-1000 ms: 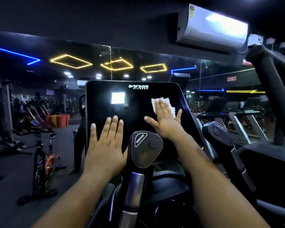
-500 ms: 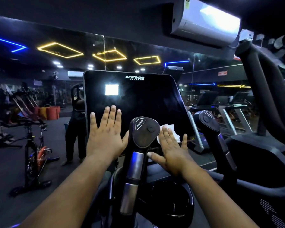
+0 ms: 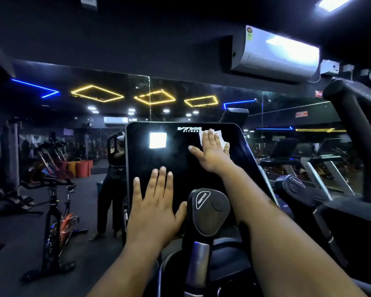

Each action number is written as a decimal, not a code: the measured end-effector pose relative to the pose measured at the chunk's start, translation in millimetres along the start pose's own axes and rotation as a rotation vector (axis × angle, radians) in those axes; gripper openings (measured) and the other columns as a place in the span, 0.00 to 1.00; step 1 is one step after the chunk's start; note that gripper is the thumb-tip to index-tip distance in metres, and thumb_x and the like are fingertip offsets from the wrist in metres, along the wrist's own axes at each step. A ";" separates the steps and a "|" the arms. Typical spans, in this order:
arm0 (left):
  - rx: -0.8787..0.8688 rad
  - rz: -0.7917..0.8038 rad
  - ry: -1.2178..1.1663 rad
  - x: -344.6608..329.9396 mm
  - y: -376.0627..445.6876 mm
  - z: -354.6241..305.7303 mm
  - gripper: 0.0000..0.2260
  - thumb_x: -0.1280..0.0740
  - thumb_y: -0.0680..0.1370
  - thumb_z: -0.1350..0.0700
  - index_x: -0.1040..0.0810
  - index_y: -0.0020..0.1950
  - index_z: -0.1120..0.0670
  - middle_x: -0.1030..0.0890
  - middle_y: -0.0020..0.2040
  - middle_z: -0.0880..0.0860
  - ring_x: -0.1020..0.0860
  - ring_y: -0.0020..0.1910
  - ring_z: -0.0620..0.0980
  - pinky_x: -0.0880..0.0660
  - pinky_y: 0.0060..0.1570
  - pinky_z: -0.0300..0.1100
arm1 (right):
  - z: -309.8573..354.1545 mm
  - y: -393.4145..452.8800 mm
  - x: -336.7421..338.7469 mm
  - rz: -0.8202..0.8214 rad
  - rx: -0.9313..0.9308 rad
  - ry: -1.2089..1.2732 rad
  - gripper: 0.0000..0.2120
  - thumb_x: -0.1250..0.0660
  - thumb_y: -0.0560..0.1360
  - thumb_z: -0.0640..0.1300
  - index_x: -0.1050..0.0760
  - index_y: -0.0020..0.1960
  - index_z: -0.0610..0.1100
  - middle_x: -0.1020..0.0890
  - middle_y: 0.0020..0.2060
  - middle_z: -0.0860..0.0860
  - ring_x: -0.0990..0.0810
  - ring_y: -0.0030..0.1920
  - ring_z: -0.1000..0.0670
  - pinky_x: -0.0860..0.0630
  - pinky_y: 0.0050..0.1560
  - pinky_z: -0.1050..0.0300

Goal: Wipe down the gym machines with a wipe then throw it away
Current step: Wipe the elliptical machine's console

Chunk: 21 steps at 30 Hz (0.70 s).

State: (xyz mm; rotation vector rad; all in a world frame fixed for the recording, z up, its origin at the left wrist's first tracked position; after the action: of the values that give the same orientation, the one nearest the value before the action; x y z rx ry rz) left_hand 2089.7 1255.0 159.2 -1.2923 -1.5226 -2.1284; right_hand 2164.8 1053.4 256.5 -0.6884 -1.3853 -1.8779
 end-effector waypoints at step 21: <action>0.107 -0.050 0.078 -15.0 -7.5 24.1 0.37 0.55 0.80 0.33 0.40 0.81 0.54 0.41 0.82 0.54 0.43 0.82 0.54 0.54 0.74 0.74 | 82.7 5.3 -20.4 0.078 0.385 -0.170 0.37 0.49 0.83 0.64 0.61 0.83 0.48 0.60 0.82 0.50 0.62 0.81 0.50 0.65 0.78 0.37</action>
State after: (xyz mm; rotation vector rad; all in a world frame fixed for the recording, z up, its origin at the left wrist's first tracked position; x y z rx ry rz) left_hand 2106.4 1274.3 144.9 -1.1345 -1.6283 -2.0696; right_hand 2182.7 1136.1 268.1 -0.7039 -1.7395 -1.4599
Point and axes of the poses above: each hand's wrist, its own y-axis towards the middle knuckle, its own x-axis out of the back of the hand, z = x × y, the point moved 9 cm from there along y, towards the middle knuckle
